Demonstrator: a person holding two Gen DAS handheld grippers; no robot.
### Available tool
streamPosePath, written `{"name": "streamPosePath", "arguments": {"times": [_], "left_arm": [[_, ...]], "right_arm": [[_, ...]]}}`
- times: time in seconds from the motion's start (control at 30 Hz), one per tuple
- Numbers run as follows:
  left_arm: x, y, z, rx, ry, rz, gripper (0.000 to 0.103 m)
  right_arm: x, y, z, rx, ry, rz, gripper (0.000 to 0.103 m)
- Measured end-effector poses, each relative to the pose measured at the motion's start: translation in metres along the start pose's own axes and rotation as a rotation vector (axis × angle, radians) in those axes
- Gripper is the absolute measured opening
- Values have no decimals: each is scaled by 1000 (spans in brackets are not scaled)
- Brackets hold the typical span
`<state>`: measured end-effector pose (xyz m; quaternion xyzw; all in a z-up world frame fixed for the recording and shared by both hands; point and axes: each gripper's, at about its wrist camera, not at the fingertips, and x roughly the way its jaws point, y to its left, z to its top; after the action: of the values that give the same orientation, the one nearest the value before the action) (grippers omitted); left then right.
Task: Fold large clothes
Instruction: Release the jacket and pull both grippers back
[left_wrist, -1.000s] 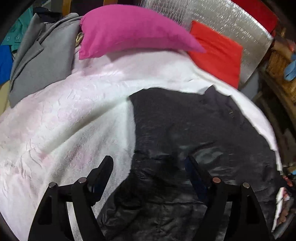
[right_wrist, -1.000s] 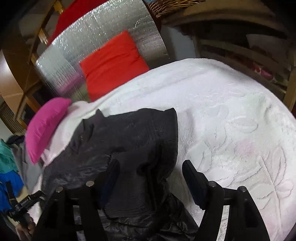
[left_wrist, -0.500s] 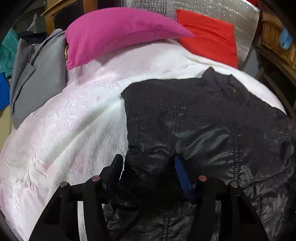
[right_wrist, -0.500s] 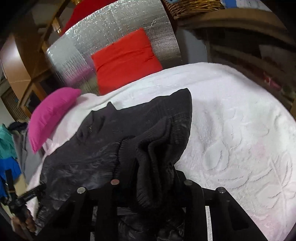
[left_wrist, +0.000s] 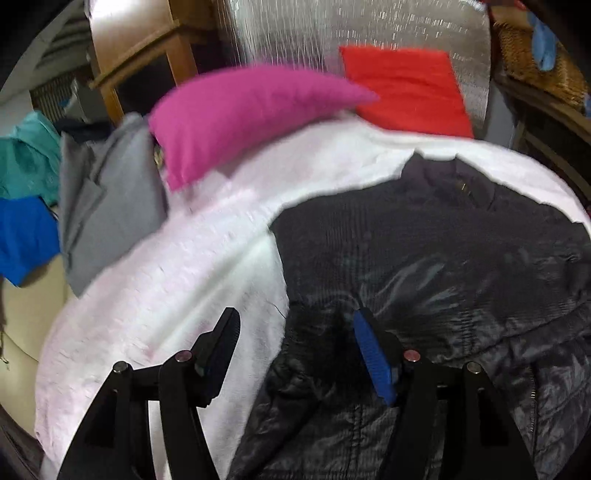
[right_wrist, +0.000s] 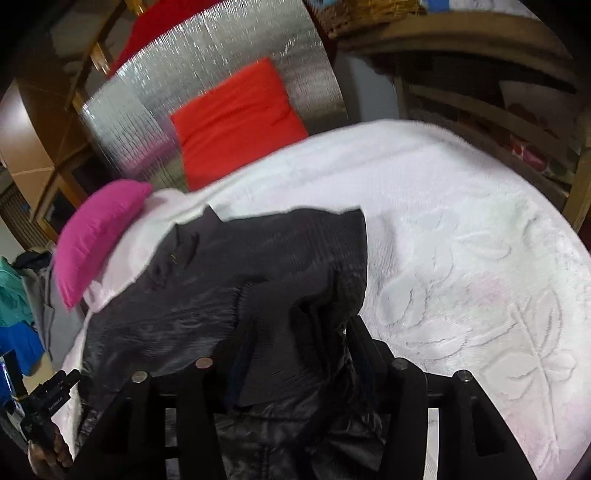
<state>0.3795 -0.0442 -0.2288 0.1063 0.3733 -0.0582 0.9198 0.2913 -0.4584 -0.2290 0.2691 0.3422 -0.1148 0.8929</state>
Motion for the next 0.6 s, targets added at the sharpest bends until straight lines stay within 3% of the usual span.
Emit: {"name": "streamPosePath", "arguments": {"times": [0.13,0.6], "left_arm": [[-37,4,0,-2,-99,14,71],[-152,12,-13,-31,-272,41,75]], "right_arm": [[-31,6,-3,4,-78,54,69],[-124,12,-59,-73,-184,135,69]]}}
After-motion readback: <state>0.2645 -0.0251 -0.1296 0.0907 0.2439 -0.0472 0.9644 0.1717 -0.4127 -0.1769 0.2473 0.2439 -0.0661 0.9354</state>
